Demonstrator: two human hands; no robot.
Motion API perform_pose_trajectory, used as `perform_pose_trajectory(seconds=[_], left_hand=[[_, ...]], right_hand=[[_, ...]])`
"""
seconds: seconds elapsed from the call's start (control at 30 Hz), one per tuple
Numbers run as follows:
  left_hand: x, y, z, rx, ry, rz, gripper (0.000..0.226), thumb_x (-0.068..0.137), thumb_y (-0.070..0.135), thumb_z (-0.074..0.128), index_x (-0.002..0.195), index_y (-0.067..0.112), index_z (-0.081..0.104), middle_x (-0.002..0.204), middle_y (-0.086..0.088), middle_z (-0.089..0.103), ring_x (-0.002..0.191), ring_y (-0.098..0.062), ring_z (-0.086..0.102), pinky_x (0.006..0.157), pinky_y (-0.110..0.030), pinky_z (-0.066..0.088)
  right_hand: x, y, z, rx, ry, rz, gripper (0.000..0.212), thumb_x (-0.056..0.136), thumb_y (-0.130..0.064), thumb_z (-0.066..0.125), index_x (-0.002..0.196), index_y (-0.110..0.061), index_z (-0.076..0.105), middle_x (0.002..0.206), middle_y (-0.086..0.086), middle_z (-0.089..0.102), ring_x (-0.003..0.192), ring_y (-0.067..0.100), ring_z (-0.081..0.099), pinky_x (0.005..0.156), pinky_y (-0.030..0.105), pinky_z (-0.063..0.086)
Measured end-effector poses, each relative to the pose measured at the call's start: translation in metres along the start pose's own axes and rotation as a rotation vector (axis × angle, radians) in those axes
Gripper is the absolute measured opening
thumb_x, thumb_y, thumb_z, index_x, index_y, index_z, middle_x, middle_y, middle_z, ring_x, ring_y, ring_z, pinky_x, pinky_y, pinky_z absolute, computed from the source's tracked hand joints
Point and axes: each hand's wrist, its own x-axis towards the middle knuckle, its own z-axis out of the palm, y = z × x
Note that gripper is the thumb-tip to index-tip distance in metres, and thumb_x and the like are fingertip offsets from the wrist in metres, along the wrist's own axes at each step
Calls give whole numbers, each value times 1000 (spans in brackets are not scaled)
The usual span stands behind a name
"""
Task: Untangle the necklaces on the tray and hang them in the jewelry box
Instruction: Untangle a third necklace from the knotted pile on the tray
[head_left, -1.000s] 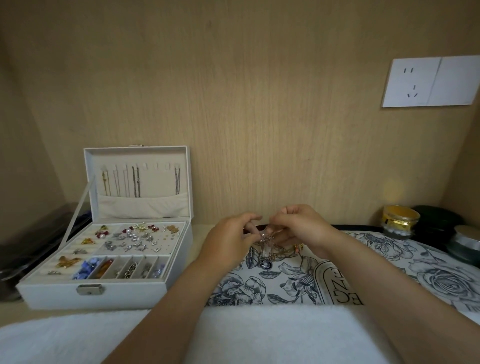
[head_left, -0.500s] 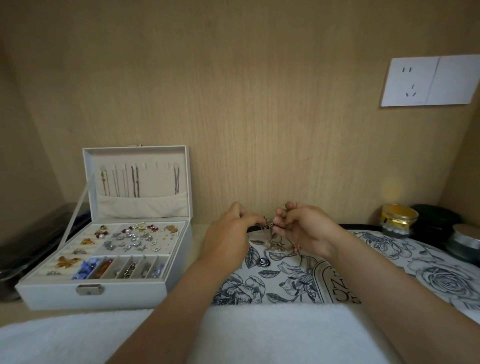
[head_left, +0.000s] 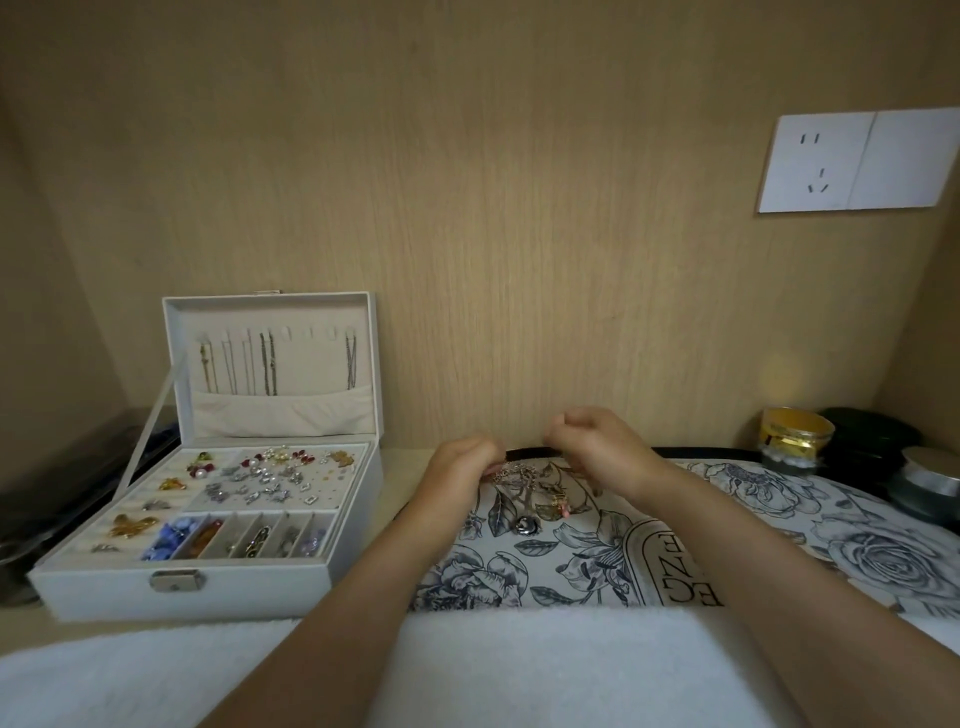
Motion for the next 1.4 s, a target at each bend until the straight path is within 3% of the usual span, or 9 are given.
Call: perform_pose_trajectory(seconds=[0.13, 0.27, 0.5, 0.63, 0.87, 1.07, 1.17, 1.3, 1.4], left_hand=[[0, 2, 3, -300, -14, -33, 25, 91, 20, 55, 69, 9, 49, 72, -5, 45, 73, -19, 44, 82, -38, 37], [1, 4, 4, -250, -20, -44, 36, 104, 29, 42, 70, 20, 43, 62, 4, 41, 62, -13, 35, 74, -35, 29], [-1, 7, 2, -168, -14, -38, 37, 103, 35, 44, 70, 20, 51, 65, 3, 44, 71, -18, 40, 82, -37, 34], [0, 6, 3, -198, -54, -41, 27, 104, 28, 45, 84, 12, 54, 69, 2, 51, 75, -20, 49, 81, -37, 43], [3, 0, -5, -159, -130, -81, 16, 86, -3, 67, 97, 7, 62, 87, -6, 65, 87, -22, 66, 92, -41, 56], [6, -4, -2, 113, 51, -88, 22, 85, -4, 60, 83, 18, 63, 73, -5, 58, 60, -15, 51, 57, -29, 42], [6, -2, 4, 269, 97, 53, 25, 85, -3, 57, 74, 19, 55, 68, 4, 54, 50, -6, 43, 48, -21, 34], [5, -3, 3, 352, 42, 141, 29, 85, -9, 49, 78, 19, 51, 74, 6, 54, 60, -13, 47, 55, -28, 38], [3, -7, 4, 365, 4, 154, 33, 88, -9, 49, 80, 24, 54, 78, 5, 60, 66, -14, 53, 60, -30, 41]], right_hand=[[0, 0, 2, -179, -95, 41, 32, 90, -37, 69, 69, -12, 69, 49, -10, 47, 44, 5, 40, 55, 21, 37], [3, 3, -2, -95, -35, 66, 27, 84, -34, 79, 76, -12, 66, 44, -16, 48, 40, 0, 42, 44, 14, 34], [2, 2, 0, 143, -4, -80, 5, 88, -19, 75, 92, -20, 75, 78, -8, 70, 74, 6, 62, 71, 17, 46], [-2, 1, 8, 30, -72, -111, 22, 77, -27, 85, 97, -21, 77, 95, -10, 75, 95, 0, 69, 82, 14, 51], [3, 8, 7, 106, -76, -84, 6, 83, -14, 79, 88, -12, 78, 85, 8, 77, 78, 17, 69, 83, 30, 57], [2, 6, 10, 194, -110, 17, 16, 97, -15, 62, 90, -3, 71, 68, 0, 64, 56, 13, 55, 60, 25, 47], [2, 4, 19, 236, -212, 51, 36, 102, -29, 50, 103, 3, 66, 70, 4, 60, 63, 18, 53, 62, 28, 43], [-2, 2, 25, 281, -324, 33, 48, 90, -46, 60, 113, -6, 70, 108, 10, 73, 100, 25, 67, 89, 36, 48], [-6, 1, 28, 347, -349, -2, 23, 93, -32, 64, 87, -10, 67, 83, 6, 64, 76, 20, 59, 70, 31, 44]])
